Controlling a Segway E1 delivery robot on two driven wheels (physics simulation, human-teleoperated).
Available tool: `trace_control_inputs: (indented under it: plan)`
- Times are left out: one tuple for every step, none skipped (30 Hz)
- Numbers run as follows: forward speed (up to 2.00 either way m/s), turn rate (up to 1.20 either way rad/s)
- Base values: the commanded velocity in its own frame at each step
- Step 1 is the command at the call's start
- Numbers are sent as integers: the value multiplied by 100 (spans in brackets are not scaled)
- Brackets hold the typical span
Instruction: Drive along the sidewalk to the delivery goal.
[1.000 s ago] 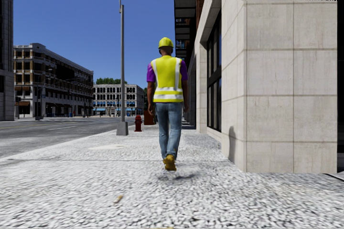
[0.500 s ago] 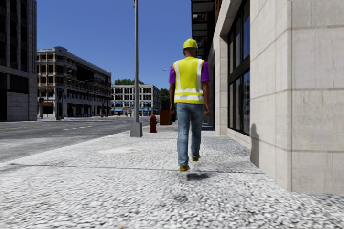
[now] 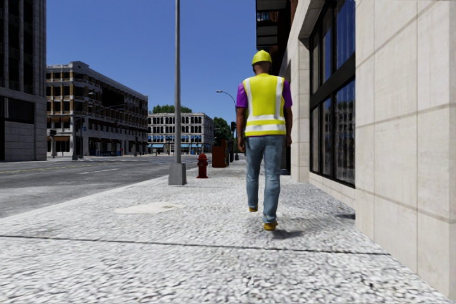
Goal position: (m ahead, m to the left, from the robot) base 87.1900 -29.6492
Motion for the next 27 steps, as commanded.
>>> trace_control_inputs:
  plan:
    - [110, 0]
    - [98, 0]
    - [90, 0]
    - [90, 0]
    - [89, 0]
    - [88, 0]
    - [88, 0]
    - [88, 0]
    - [88, 0]
    - [88, 0]
    - [88, -2]
    - [88, -6]
    - [87, -7]
    - [87, -7]
    - [87, -19]
    - [87, -35]
    - [87, -35]
    - [87, -45]
    - [87, -48]
    - [87, -48]
    - [87, -48]
    - [86, -48]
    - [86, -5]
    - [86, 0]
    - [86, 0]
    - [86, 0]
    - [86, 0]
